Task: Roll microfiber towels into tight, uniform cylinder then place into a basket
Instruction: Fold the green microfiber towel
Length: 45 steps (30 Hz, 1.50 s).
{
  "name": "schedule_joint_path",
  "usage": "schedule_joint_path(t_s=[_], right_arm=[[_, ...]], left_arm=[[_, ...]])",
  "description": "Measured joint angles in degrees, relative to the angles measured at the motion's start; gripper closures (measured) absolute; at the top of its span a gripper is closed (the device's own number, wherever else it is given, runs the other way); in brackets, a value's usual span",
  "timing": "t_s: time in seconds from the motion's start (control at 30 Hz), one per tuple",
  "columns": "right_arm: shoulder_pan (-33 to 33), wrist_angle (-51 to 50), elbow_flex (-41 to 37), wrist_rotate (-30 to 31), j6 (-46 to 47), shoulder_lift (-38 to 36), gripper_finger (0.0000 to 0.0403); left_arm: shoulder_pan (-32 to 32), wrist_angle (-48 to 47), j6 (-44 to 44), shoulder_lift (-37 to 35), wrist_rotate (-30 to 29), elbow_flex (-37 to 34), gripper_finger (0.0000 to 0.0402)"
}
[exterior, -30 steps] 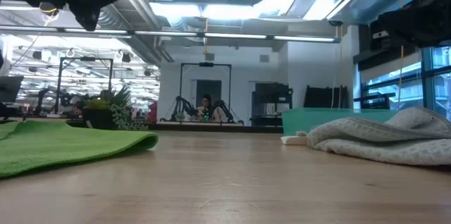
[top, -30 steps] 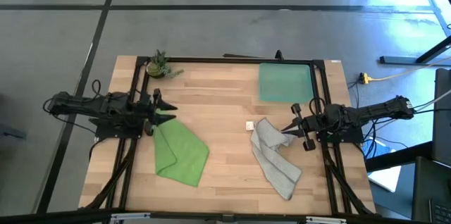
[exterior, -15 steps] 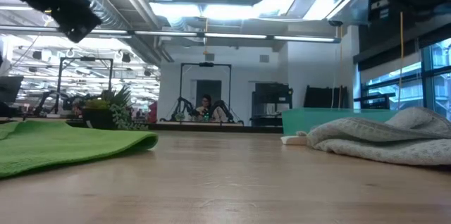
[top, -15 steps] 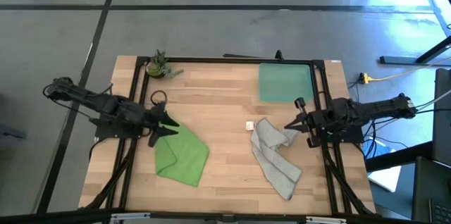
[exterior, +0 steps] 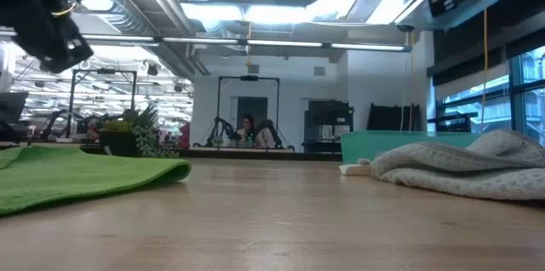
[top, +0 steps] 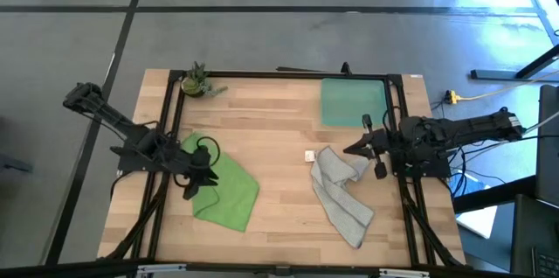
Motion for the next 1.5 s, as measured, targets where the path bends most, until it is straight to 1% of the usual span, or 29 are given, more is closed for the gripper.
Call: schedule_joint_path(t_s=[0.13, 0.3, 0.4, 0.47, 0.53, 0.73, 0.8, 0.97, 1.07, 1.2, 1.33, 1.43, 1.5], right_arm=[[0.0, -0.1, 2.1, 0.0, 0.8, 2.8, 0.0397], [0.0, -0.5, 4.6, -0.1, 3.4, 6.0, 0.0399], [0.0, -0.4, 5.1, -0.1, 4.8, 7.5, 0.0396], [0.0, -0.6, 5.1, -0.1, 5.9, 8.4, 0.0396], [0.0, -0.4, 5.1, -0.1, 5.9, 9.4, 0.0396], [0.0, -0.1, 5.1, -0.1, 4.2, 11.2, 0.0395], [0.0, 0.0, 5.1, -0.1, 4.2, 11.3, 0.0395], [0.0, 0.0, 5.1, -0.1, 4.1, 11.3, 0.0394], [0.0, 0.0, 5.1, -0.1, 4.2, 11.3, 0.0394], [0.0, 0.0, 5.1, -0.1, 4.2, 11.3, 0.0394], [0.0, 0.0, 5.1, -0.1, 4.2, 11.3, 0.0394], [0.0, -0.1, 5.1, -0.1, 4.4, 11.5, 0.0394], [0.0, -0.1, 5.1, -0.1, 4.4, 11.7, 0.0394]], left_arm=[[-2.6, -1.5, -0.7, 3.2, -1.2, 2.0, 0.0329], [-5.2, -13.1, 0.2, 7.5, -5.3, 11.3, 0.0363], [-7.1, -15.8, 0.0, 11.5, -8.0, 14.6, 0.0381], [-8.0, -16.1, -0.9, 15.0, -7.7, 15.3, 0.0393], [-8.6, -16.2, -3.6, 18.3, -5.7, 15.4, 0.0399], [-9.2, -16.2, -12.1, 25.5, 2.2, 15.4, 0.0393], [-9.2, -16.2, -13.0, 27.1, 3.8, 15.4, 0.0393], [-9.2, -16.2, -15.9, 28.6, 4.2, 15.4, 0.0386], [-9.2, -16.2, -17.8, 28.6, 4.4, 15.4, 0.0369], [-9.2, -16.2, -18.0, 28.7, 4.2, 15.4, 0.0338], [-9.6, -15.9, -15.9, 30.6, 2.3, 15.2, 0.0317], [-10.6, -15.2, -11.9, 33.3, 2.1, 15.2, 0.0316], [-10.7, -14.4, -10.7, 34.7, 2.1, 15.2, 0.0318]])
